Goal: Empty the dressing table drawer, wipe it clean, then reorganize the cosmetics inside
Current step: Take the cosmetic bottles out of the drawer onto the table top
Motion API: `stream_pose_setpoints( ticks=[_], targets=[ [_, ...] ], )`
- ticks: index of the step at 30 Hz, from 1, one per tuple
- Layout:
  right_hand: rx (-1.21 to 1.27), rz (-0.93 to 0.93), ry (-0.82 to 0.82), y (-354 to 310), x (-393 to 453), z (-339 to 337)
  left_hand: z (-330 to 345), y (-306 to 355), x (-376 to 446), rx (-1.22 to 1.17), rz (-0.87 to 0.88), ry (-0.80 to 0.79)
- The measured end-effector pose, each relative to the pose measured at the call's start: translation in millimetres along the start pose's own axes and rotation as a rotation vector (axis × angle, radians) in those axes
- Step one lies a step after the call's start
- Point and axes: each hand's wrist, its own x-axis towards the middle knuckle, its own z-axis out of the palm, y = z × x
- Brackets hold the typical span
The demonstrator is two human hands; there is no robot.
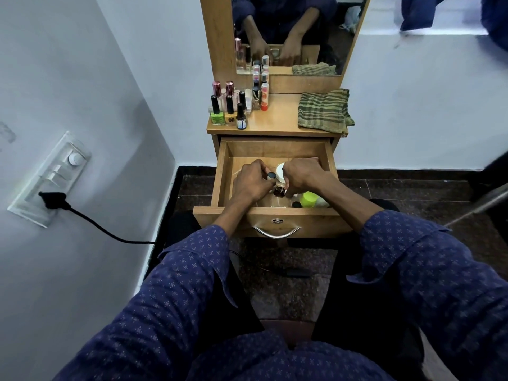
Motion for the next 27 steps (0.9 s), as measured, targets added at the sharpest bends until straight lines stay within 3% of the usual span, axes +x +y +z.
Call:
stream_pose_setpoints(
  ticks=[6,12,17,22,27],
  targets=[
    [0.208,-0.020,0.080,15,3,-17,-2,2,-1,-0.033,0.020,0.008],
    [0.478,-0.024,0.161,30,4,-26,-11,15,-4,-0.130,0.157,0.075],
    [0.591,-0.051,0.322,41,7,-41,-39,30,8,0.027,0.324,0.125],
    [0.718,-0.015,0.524,47,19,-62,-76,57,37,0.143,0.396,0.184],
    [0.773,0.064,0.625,45,38,-86,-107,79,76,0.262,0.411,0.269]
  ],
)
